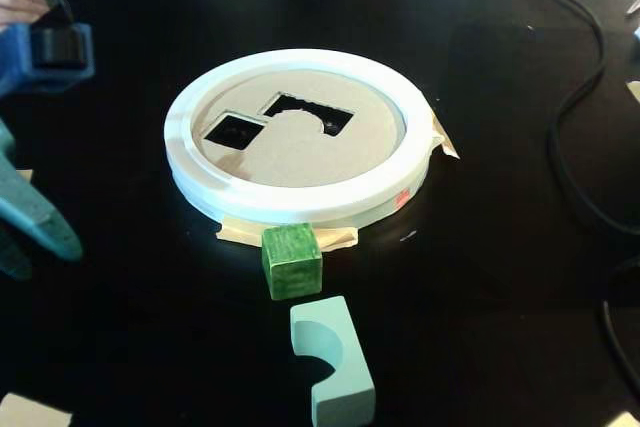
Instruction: Pick up the square block and drop it in corresponding square shaped hole
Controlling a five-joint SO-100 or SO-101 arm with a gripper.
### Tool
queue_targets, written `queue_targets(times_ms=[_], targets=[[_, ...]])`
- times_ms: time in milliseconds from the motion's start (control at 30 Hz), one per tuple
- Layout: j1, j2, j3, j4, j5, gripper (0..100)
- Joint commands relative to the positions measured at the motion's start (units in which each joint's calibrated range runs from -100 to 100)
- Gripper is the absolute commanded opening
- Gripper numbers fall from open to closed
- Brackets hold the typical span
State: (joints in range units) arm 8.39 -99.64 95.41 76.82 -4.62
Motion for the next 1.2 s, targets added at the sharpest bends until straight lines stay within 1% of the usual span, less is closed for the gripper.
queue_targets(times_ms=[0, 167, 467, 567, 633, 767, 833, 867, 1000, 1067, 1167], targets=[[0.7, -0.4, -0.9, -1.3, -0.2, 88], [-0.8, -0.4, -3.6, -1.4, -0.3, 88], [-1.0, -0.4, -18.5, -1.6, -0.3, 86], [-1.7, 0.0, -23.0, -5.0, -0.3, 87], [-3.9, 2.6, -24.9, -7.4, -0.3, 88], [-11.6, 18.0, -31.5, -15.4, 0.2, 88], [-13.6, 25.6, -35.4, -18.9, 0.2, 88], [-14.3, 32.2, -38.9, -20.9, 0.2, 88], [-14.5, 45.1, -47.0, -22.9, 0.2, 88], [-14.5, 54.5, -53.5, -23.0, 0.3, 88], [-14.5, 64.9, -60.0, -22.8, 1.9, 88]])
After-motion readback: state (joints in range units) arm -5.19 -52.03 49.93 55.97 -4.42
